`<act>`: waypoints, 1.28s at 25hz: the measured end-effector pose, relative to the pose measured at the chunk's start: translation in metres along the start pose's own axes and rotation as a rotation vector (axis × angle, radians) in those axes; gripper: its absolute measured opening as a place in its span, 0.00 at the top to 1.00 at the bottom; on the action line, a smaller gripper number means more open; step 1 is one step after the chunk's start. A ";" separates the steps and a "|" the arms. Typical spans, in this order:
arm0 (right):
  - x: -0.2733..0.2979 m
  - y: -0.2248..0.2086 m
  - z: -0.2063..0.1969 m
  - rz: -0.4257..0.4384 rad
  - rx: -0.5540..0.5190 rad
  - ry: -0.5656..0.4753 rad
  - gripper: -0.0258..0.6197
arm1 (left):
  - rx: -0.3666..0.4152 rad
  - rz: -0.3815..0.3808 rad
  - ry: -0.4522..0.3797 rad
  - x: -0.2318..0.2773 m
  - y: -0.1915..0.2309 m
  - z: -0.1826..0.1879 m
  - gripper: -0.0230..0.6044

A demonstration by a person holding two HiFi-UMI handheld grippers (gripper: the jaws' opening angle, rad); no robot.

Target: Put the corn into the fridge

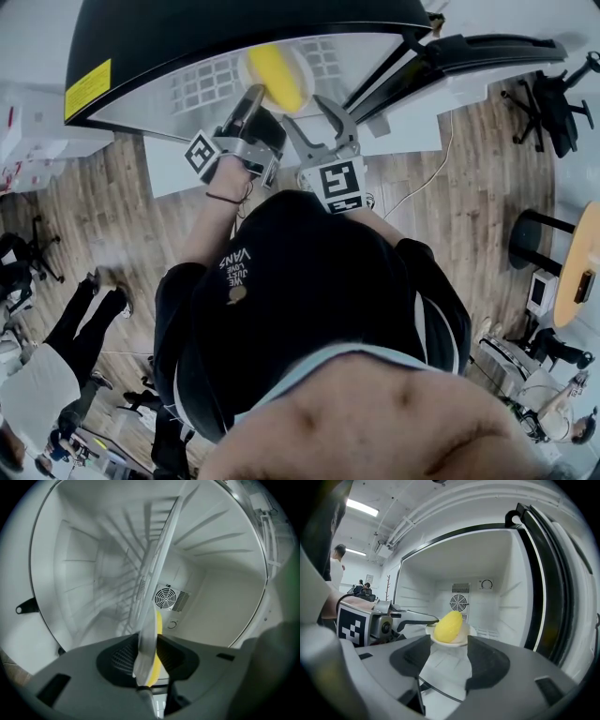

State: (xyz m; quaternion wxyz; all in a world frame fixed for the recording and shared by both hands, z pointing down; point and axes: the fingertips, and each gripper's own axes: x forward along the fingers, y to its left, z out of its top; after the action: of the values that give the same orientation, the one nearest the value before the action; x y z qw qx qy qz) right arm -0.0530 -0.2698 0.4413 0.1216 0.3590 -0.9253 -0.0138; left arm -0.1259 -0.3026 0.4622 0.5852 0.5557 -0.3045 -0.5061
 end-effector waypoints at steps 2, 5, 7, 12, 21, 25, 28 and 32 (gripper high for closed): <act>0.002 0.000 0.001 0.007 -0.009 -0.003 0.59 | 0.000 -0.004 -0.001 0.000 -0.001 0.000 0.79; 0.005 0.000 0.001 0.016 -0.020 0.000 0.59 | 0.001 -0.009 -0.002 0.000 -0.001 -0.001 0.79; 0.006 0.001 0.001 0.023 -0.014 0.008 0.59 | 0.002 -0.011 -0.005 0.000 -0.001 -0.001 0.78; 0.010 0.000 0.003 0.036 -0.021 0.003 0.59 | 0.011 -0.015 -0.009 0.000 -0.003 -0.001 0.77; 0.023 -0.002 0.004 0.058 -0.023 0.010 0.59 | -0.001 -0.023 -0.018 -0.002 -0.003 0.000 0.76; 0.032 -0.008 0.005 0.053 -0.037 0.015 0.59 | -0.016 -0.036 -0.017 -0.003 -0.004 0.000 0.76; 0.037 -0.011 0.006 0.054 -0.038 0.018 0.59 | -0.015 -0.037 -0.025 -0.005 -0.004 0.002 0.76; 0.043 -0.016 0.006 0.053 -0.041 0.025 0.59 | -0.021 -0.038 -0.041 -0.007 -0.002 0.005 0.76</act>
State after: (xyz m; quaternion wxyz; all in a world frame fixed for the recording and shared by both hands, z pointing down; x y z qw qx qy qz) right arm -0.0743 -0.3110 0.4427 0.1406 0.3321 -0.9324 -0.0251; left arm -0.1334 -0.2973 0.4631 0.5748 0.5447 -0.3007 -0.5314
